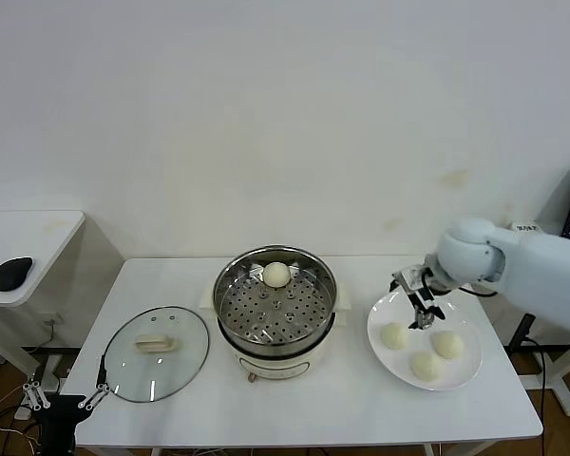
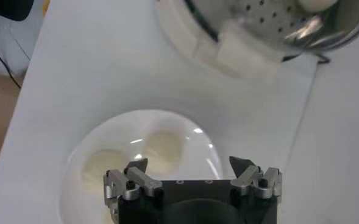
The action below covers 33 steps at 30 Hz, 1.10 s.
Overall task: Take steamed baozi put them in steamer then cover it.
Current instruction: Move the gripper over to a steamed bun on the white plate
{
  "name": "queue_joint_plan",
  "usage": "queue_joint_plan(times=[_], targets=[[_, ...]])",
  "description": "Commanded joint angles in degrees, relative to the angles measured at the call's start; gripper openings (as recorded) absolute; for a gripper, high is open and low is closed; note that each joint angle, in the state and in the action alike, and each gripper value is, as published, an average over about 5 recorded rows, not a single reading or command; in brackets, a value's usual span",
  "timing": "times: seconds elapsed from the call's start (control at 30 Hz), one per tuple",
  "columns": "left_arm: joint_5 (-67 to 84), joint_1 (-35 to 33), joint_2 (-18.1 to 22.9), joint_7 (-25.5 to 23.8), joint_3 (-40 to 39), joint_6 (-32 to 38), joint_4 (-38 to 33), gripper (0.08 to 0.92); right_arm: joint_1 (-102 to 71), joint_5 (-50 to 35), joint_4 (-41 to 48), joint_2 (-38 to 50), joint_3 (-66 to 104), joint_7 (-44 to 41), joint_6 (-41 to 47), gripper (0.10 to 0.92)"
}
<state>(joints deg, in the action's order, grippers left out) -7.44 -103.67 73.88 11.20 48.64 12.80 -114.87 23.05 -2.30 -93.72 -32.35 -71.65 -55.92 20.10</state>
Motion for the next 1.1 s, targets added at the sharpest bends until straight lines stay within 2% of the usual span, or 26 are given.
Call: queue_joint_plan(times=[0.03, 0.47, 1.1], targets=[[0.1, 0.0, -0.1, 0.0, 0.4, -0.2, 0.4, 0.823, -13.4, 3.7, 6.0, -0.5, 9.5, 0.2, 1.0, 0.823], [0.1, -0.1, 0.0, 0.0, 0.9, -0.3, 1.0, 0.823, -21.5, 6.1, 13.9, -5.1, 16.2, -0.8, -0.7, 0.823], [0.0, -0.4, 0.3, 0.2, 0.9, -0.1, 0.5, 0.823, -26.0, 8.5, 19.8, -9.0, 20.2, 0.7, -2.4, 0.820]])
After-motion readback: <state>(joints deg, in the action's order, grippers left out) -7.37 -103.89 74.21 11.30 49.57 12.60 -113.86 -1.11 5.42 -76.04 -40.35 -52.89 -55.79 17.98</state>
